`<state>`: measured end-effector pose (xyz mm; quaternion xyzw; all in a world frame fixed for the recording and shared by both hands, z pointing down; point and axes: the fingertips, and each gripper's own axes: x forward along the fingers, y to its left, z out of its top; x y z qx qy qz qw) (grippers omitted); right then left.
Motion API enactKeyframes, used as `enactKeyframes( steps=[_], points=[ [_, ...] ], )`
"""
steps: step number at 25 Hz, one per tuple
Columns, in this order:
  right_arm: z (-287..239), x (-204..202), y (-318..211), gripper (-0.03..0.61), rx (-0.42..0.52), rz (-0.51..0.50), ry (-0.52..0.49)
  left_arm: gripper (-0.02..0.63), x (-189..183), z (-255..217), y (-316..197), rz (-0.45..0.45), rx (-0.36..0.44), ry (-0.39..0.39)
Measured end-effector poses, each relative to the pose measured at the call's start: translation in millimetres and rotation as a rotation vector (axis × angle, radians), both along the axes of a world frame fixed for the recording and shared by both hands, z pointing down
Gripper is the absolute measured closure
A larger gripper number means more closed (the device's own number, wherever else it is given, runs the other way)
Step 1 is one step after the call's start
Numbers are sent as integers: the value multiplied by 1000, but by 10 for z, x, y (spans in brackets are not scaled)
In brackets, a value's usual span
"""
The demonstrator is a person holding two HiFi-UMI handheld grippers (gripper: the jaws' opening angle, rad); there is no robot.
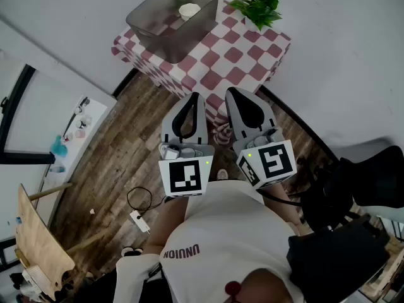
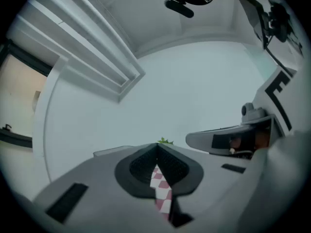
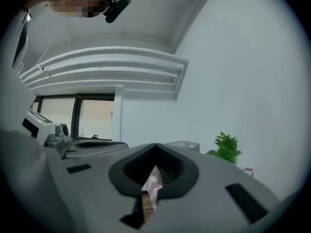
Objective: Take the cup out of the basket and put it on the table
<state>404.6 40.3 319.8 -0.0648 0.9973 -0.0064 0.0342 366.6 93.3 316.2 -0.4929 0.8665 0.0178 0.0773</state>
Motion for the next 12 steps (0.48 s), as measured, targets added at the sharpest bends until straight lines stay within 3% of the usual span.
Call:
enactKeyframes(
  steps=[12],
  points=[
    [41,33,83,561,-8,-7,6,601,28,48,108,-14,-7,12]
  ],
)
